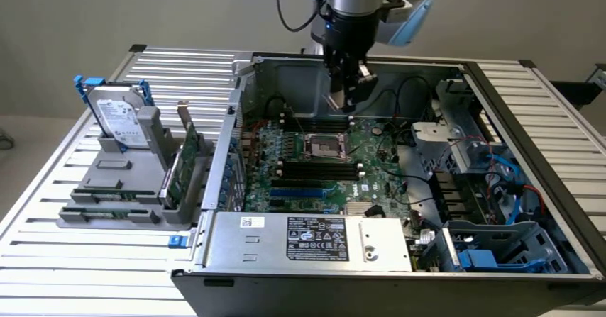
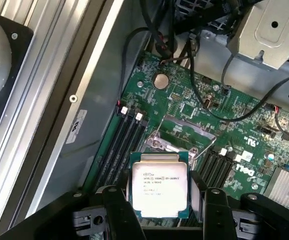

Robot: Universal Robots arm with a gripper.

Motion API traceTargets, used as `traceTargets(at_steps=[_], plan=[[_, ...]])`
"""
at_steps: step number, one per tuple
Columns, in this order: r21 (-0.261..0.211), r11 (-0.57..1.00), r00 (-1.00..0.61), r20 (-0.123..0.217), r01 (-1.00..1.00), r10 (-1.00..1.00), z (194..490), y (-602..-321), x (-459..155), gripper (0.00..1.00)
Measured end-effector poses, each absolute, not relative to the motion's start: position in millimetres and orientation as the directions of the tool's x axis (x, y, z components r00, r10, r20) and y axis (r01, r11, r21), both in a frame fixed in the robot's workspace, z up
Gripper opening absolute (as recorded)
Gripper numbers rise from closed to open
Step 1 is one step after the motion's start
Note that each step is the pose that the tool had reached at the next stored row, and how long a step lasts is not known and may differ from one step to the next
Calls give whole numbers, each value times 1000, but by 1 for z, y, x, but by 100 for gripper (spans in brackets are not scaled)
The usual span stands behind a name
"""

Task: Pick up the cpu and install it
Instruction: 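Place the cpu into insertion slot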

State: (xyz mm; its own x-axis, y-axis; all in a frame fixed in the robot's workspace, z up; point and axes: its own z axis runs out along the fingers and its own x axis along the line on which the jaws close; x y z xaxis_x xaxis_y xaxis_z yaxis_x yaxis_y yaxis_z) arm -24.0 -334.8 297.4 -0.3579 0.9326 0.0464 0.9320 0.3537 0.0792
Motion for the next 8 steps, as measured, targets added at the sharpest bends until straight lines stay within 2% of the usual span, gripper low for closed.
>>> traceTargets(at_steps=[8], plan=[[79, 235, -239, 46, 969, 970, 296, -335, -25, 55]])
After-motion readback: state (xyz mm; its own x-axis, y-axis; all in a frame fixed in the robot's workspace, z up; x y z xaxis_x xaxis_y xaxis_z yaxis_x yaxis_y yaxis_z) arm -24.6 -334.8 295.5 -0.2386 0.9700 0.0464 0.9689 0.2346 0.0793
